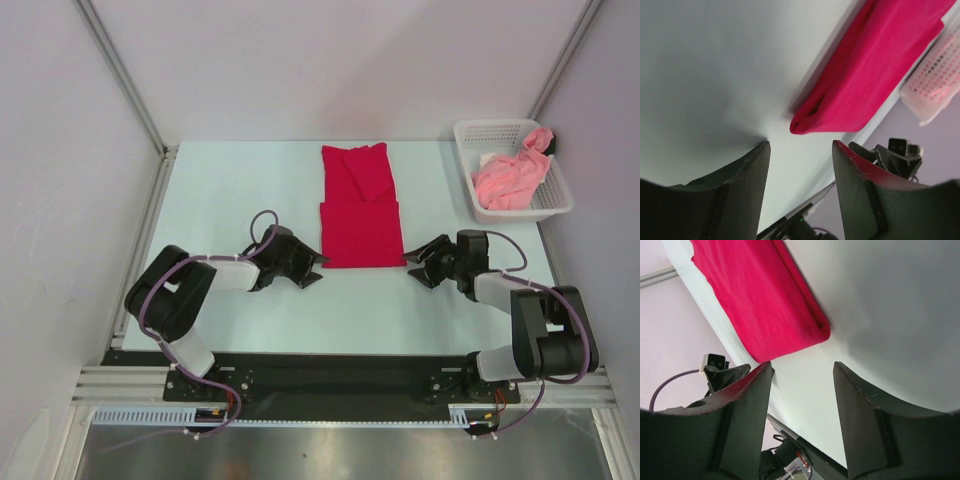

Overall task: Fold and stack the t-shirts
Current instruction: Fold the tshirt

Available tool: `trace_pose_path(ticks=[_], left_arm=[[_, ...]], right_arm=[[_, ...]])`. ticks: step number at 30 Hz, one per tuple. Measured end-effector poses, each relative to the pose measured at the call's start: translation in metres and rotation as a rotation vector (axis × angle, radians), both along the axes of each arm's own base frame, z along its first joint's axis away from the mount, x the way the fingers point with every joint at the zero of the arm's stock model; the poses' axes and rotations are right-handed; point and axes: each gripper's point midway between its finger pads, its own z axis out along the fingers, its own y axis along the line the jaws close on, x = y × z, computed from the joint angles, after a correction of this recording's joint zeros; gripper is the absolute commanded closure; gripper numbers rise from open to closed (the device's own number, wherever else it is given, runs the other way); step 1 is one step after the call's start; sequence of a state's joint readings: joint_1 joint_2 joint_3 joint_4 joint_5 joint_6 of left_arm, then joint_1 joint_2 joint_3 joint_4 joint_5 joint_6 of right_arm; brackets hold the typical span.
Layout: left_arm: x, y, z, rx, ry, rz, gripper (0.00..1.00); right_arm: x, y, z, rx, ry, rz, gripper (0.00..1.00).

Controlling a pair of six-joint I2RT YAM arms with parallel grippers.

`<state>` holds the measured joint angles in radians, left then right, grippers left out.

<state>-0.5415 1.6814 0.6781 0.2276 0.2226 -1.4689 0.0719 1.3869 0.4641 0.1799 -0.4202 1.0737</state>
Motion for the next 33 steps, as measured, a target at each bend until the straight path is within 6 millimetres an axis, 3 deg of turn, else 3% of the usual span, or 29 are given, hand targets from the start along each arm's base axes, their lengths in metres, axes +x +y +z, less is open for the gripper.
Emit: trace_pose_path(ticks=[8, 20, 33], left_arm=[[0.007, 0.003, -0.006, 0.045, 0.025, 0.085, 0.47], [0.014, -0.001, -0.012, 0.045, 0.05, 0.121, 0.63], [0.016, -0.003, -0.014, 0.03, 0.056, 0.132, 0.69]], right_arm=[[0.005, -0.001, -0.018, -0.005, 0.049, -0.042, 0.45], [0.017, 0.003, -0.022, 0.028, 0.026, -0.062, 0.51], [0.021, 0.005, -0.026, 0.045, 0.029, -0.071, 0.59]])
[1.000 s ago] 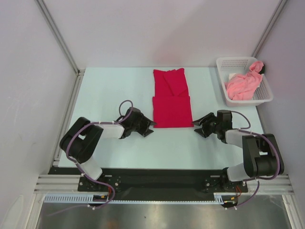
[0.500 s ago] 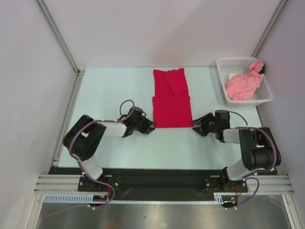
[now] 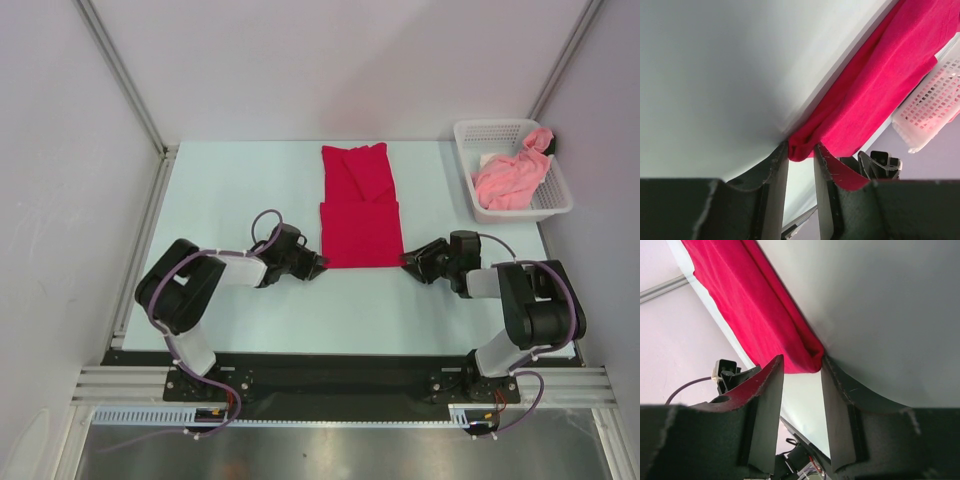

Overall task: Fold and stack the t-shirts
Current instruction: Fold the tshirt

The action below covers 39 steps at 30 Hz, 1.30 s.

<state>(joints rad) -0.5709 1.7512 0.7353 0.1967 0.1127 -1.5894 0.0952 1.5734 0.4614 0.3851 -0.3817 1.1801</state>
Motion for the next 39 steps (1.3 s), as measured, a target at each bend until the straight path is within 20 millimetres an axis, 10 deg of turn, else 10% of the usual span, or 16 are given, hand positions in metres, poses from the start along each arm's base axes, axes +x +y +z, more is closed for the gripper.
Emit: trace_pose_path(ticks=[6, 10, 19, 26, 39], left_arm=[[0.001, 0.002, -0.003, -0.005, 0.009, 0.0, 0.8], [0.001, 0.002, -0.004, -0.01, 0.011, -0.017, 1.0], [-0.022, 0.008, -0.003, -0.004, 0.012, -0.097, 1.0], [-0.064, 0.001, 0.015, -0.024, 0.004, -0.192, 1.0], [-0.158, 0.023, 0.073, -0.136, -0.051, -0.256, 1.0]], right_arm=[[0.001, 0.001, -0.003, 0.005, 0.005, -0.004, 0.74], [-0.004, 0.0, -0.01, -0.012, 0.032, 0.002, 1.0], [-0.028, 0.003, -0.003, -0.047, 0.054, 0.104, 1.0], [-0.055, 0.003, 0.04, -0.097, -0.022, 0.183, 1.0], [-0.161, 0.002, 0.06, -0.113, 0.045, 0.295, 1.0]])
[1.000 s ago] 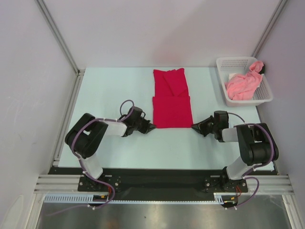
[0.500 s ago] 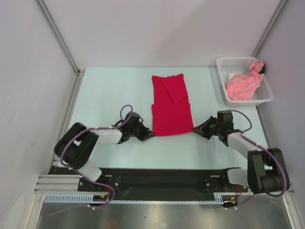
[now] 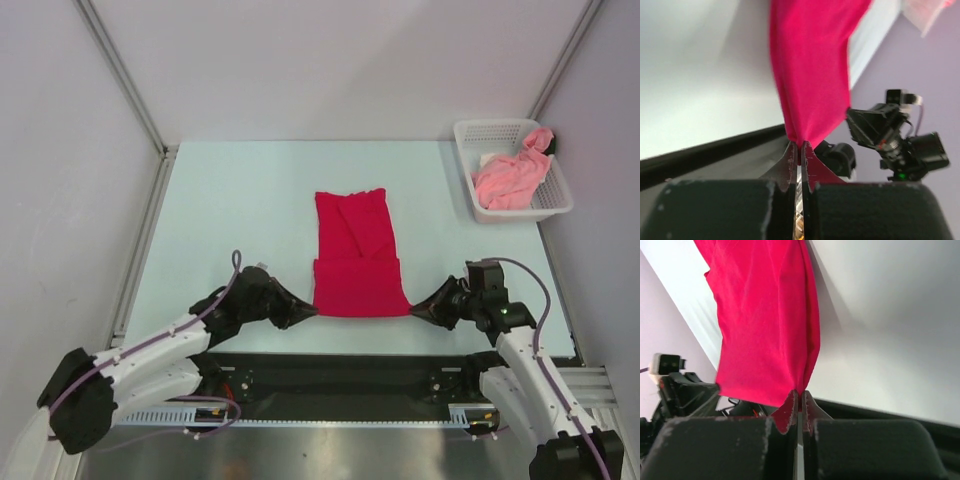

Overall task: Fold and stack the t-shirts
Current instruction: Fold the tshirt

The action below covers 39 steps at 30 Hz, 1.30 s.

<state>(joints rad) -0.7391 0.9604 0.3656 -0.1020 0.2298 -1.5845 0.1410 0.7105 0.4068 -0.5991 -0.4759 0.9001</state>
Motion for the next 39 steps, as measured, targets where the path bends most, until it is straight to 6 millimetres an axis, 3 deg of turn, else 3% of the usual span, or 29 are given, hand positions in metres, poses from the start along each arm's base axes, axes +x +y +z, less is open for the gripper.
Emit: trace_pose_path(ticks=[2, 5, 8, 13, 19, 23, 27, 31, 39], left_arm=[[-0.003, 0.002, 0.013, -0.024, -0.026, 0.005, 1.0], [0.002, 0.003, 0.028, -0.019, -0.058, 0.013, 1.0], [0.025, -0.003, 0.05, 0.041, -0.122, -0.004, 1.0], [0.099, -0.016, 0.089, 0.096, -0.254, 0.009, 1.0], [0.168, 0.0, 0.078, 0.151, -0.269, 0.077, 1.0], [0.218, -0.009, 0.07, 0.148, -0.276, 0.064, 1.0], [0.262, -0.017, 0.054, 0.137, -0.276, 0.043, 1.0], [0.283, -0.011, 0.039, 0.154, -0.259, 0.052, 1.0], [0.308, -0.001, 0.029, 0.154, -0.25, 0.081, 0.99]], right_arm=[[-0.011, 0.0, 0.004, -0.002, 0.031, 0.018, 1.0], [-0.01, 0.0, 0.017, -0.011, 0.053, 0.04, 1.0], [0.02, -0.004, 0.038, -0.019, 0.033, 0.036, 1.0], [0.092, -0.001, 0.059, -0.01, 0.008, 0.055, 1.0], [0.185, 0.01, 0.074, 0.012, -0.06, 0.124, 1.0], [0.241, 0.015, 0.075, 0.008, -0.107, 0.163, 1.0], [0.282, 0.02, 0.065, 0.014, -0.122, 0.193, 1.0], [0.311, 0.023, 0.051, 0.026, -0.122, 0.212, 1.0], [0.329, 0.026, 0.026, 0.061, -0.086, 0.227, 1.0]])
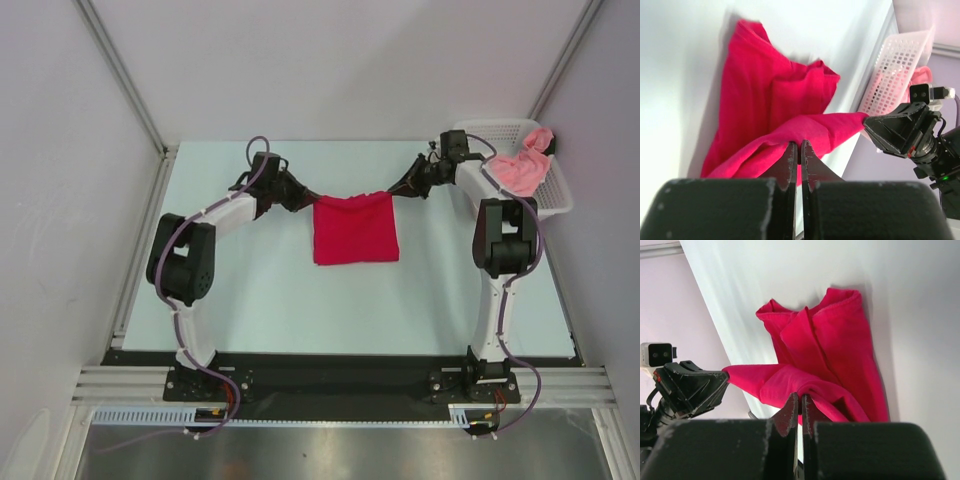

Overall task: Fold and stack the t-shirts
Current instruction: Fold the tshirt

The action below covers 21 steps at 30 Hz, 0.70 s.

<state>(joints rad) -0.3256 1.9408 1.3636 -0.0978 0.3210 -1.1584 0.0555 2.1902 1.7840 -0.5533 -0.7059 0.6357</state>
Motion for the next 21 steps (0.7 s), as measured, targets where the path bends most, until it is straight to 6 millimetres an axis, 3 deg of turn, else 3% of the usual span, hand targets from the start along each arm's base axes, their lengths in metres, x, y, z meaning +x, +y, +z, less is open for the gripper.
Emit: trace_pose_path(ticks=[10, 21], left_arm=[[0.019, 0.014, -0.031, 0.008, 0.043, 0.033, 1.0], [0.057, 0.01, -0.041, -0.04, 0.03, 0.008, 0.97]], right_arm=[[0.015, 0.003, -0.013, 0.025, 0.011, 0.002, 1.0], [0.042, -0.001, -0.023, 0.047, -0.002, -0.022, 0.97]])
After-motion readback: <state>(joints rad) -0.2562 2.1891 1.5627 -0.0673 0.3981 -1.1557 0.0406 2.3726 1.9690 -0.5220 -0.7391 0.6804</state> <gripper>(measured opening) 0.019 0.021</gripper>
